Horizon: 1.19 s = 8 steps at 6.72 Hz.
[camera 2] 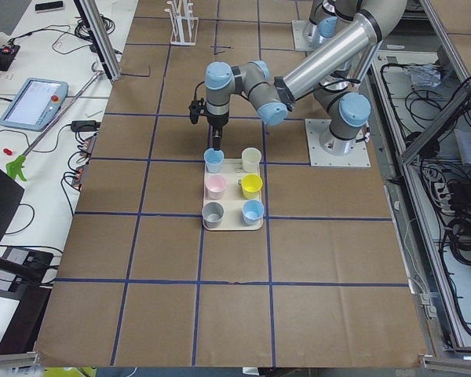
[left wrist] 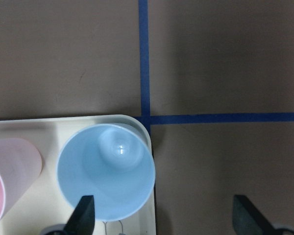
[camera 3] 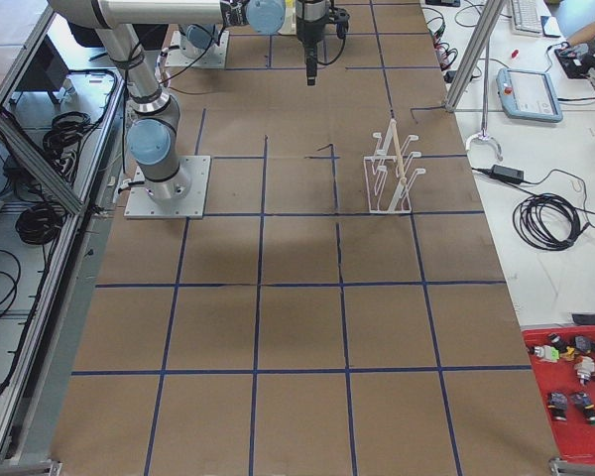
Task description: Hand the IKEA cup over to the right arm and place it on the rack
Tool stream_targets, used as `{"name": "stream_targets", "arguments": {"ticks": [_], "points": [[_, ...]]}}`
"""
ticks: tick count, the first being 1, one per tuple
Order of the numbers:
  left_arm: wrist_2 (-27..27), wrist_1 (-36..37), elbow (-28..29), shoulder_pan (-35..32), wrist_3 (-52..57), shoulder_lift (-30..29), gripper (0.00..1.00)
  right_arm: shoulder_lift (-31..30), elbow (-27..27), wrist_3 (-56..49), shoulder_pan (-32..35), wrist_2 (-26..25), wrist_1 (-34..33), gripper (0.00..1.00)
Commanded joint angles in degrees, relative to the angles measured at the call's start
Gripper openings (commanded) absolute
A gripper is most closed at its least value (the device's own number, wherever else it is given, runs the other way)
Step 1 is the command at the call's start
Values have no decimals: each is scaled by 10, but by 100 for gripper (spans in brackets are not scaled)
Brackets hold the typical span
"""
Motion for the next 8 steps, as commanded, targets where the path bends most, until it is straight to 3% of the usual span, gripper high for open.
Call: {"name": "stream_targets", "arguments": {"ticks": [1, 3, 4, 6, 7, 8], "points": [[3, 14, -1, 1, 4, -26, 99, 2, 1, 1, 1, 0, -32, 100], [8, 11, -1, 2, 4, -26, 100, 14, 62, 23, 1, 1, -219, 100], [8, 11, -1, 4, 5, -28, 91, 12, 99, 73, 1, 19, -298, 100], [9, 11, 5, 6, 20, -28, 26, 15, 139, 194, 1, 77, -392, 100], [9, 10, 5, 11, 20, -28, 8, 8, 164, 266, 1, 80, -434, 100], [7, 7, 5, 18, 21, -27, 0, 7, 183, 352, 1, 115, -490, 100]]}}
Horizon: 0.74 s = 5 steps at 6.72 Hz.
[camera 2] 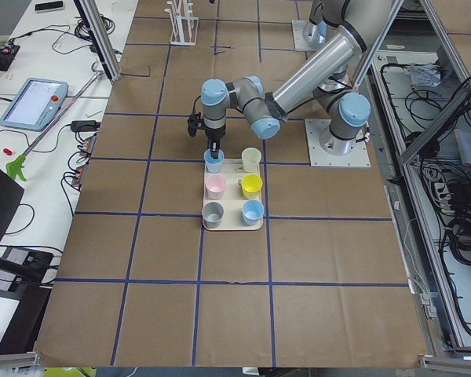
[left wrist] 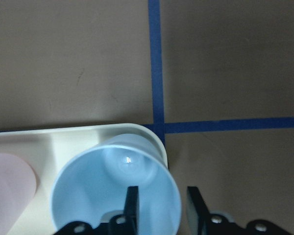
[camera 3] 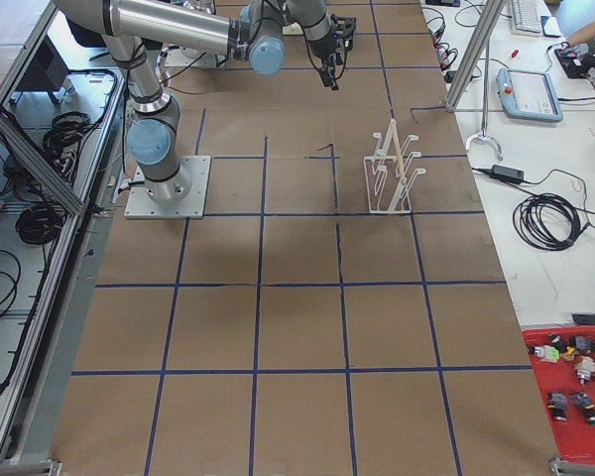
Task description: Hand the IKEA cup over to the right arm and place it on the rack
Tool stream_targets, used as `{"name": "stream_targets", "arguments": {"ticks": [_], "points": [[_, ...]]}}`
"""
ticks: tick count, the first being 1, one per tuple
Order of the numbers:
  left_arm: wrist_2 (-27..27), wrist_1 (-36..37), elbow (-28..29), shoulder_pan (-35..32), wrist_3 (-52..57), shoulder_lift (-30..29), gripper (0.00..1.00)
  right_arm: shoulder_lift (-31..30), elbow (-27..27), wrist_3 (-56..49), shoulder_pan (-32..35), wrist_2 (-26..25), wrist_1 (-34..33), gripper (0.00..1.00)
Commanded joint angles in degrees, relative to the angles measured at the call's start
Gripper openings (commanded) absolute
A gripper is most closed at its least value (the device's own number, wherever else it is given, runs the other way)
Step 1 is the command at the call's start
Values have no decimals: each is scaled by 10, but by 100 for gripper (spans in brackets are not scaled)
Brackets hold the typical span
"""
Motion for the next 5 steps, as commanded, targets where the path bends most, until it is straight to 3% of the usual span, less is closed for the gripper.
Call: {"name": "stream_targets", "arguments": {"ticks": [1, 3, 5], "points": [[0, -6, 2, 7, 9, 4, 0, -4, 43, 166, 0, 80, -124, 100], [29, -47, 17, 4, 14, 36, 0, 5, 69, 304, 1, 143, -253, 100], [27, -265, 139, -25, 11, 77, 0, 6, 75, 415, 6, 192, -341, 100]]}}
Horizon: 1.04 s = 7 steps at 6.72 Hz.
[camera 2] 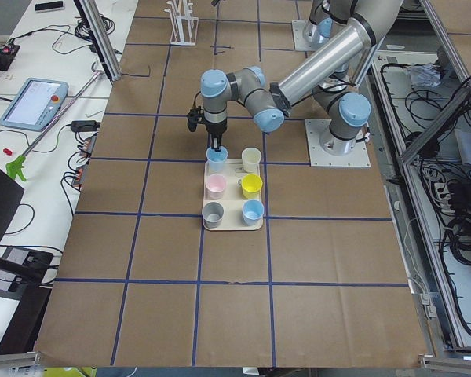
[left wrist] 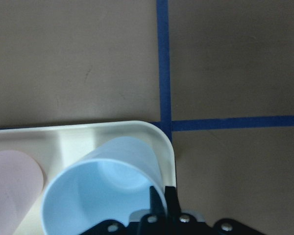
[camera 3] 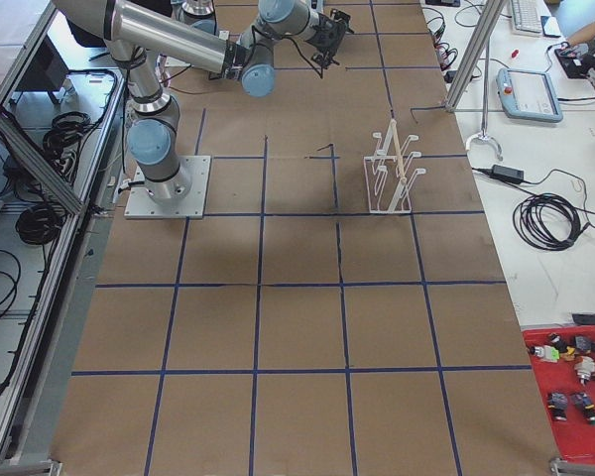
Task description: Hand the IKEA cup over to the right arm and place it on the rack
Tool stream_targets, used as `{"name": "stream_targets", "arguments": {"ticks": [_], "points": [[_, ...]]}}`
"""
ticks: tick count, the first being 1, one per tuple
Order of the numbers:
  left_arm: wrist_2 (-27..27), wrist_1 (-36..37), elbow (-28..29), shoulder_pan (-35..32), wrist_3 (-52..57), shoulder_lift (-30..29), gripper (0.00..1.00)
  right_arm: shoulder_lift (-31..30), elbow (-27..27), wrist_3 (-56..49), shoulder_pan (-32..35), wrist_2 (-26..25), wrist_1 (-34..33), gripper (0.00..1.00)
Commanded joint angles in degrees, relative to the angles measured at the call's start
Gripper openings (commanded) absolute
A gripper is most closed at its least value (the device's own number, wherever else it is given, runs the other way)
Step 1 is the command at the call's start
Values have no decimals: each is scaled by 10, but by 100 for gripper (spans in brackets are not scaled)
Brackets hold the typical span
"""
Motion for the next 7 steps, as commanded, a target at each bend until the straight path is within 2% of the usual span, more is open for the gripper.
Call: {"name": "stream_targets", "arguments": {"ticks": [1, 2, 3, 4, 6, 7], "points": [[0, -215, 159, -62, -7, 20, 0, 10, 4, 106, 5, 43, -113, 100], [-4, -260, 207, -111, -9, 15, 0, 31, 4, 139, 13, 41, -206, 100], [-34, -262, 223, -150, -18, 15, 0, 52, 5, 169, 29, 38, -251, 100], [-75, -256, 219, -162, -29, 20, 0, 59, 10, 197, 34, 36, -261, 100], [-242, -237, 213, -164, -28, 37, 0, 59, 34, 247, 34, 29, -322, 100], [-318, -200, 207, -164, -25, 35, 0, 61, 43, 248, 33, 1, -322, 100]]}}
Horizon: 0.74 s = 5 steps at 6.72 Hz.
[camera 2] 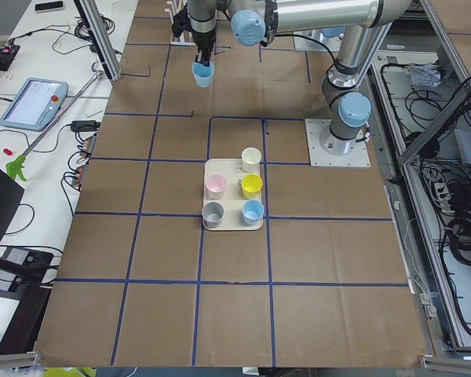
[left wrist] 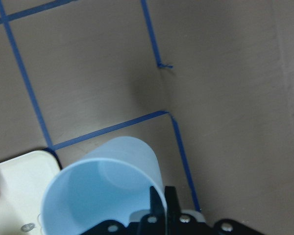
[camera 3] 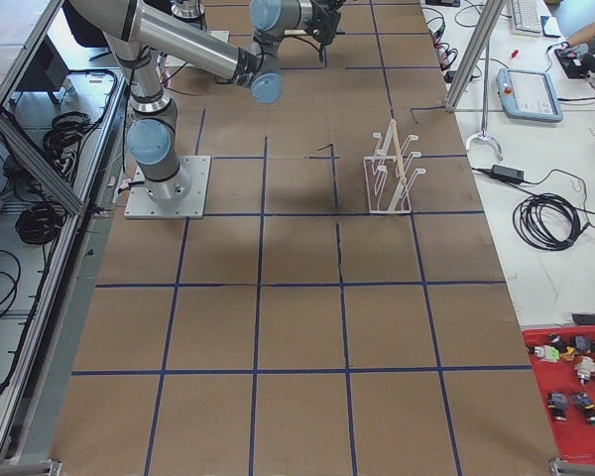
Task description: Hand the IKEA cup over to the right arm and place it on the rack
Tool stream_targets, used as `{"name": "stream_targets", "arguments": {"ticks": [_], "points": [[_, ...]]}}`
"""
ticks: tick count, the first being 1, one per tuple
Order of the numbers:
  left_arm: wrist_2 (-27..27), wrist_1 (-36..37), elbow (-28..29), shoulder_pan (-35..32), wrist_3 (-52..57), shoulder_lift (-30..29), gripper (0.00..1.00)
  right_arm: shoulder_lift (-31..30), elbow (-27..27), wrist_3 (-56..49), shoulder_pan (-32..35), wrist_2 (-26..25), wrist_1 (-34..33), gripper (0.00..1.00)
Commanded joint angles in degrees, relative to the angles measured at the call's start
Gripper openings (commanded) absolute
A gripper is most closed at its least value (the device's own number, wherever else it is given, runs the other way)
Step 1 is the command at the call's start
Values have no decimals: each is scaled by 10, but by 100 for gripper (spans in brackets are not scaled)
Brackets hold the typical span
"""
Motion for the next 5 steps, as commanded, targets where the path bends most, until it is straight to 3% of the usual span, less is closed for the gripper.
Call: {"name": "stream_targets", "arguments": {"ticks": [1, 2, 5], "points": [[-164, 119, -36, -1, -1, 4, 0, 0, 18, 10, 0, -56, -14, 100], [-225, 226, -88, -1, -3, 16, 0, 5, 20, 12, 0, -84, -11, 100], [-314, 572, -245, -3, -14, 35, 1, 18, 17, 10, 1, -84, 59, 100]]}}
